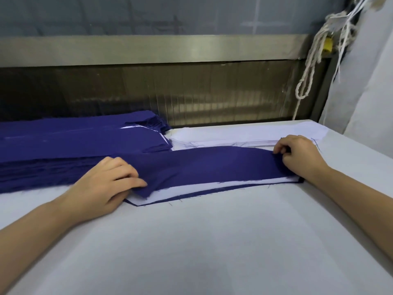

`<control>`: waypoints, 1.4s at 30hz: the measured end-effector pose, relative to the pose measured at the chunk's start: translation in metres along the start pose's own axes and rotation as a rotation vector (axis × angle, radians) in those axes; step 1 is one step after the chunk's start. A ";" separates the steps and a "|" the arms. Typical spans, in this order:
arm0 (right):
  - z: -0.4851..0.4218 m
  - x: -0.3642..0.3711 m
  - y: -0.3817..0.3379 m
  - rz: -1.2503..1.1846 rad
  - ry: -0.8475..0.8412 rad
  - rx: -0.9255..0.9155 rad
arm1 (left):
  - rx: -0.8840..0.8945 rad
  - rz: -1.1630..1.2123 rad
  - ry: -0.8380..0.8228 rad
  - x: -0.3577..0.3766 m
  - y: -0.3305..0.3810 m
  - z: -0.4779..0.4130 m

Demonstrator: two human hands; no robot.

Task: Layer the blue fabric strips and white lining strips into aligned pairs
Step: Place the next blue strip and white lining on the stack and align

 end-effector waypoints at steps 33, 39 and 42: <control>-0.001 0.005 0.012 -0.012 -0.070 0.072 | -0.155 0.143 -0.219 -0.011 0.006 0.002; -0.001 0.001 0.009 -0.026 0.012 0.057 | -0.176 0.135 -0.243 -0.011 0.008 0.001; 0.000 -0.002 0.008 -0.036 0.028 0.061 | -0.190 0.134 -0.249 -0.010 0.007 0.001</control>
Point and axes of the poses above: each hand's wrist, its own z-axis away from the middle knuckle, its own x-axis out of the palm, y = z × x, the point moved 1 cm from there along -z, towards the middle knuckle, and after that the axes turned 5 degrees about -x, right-handed, at the moved point
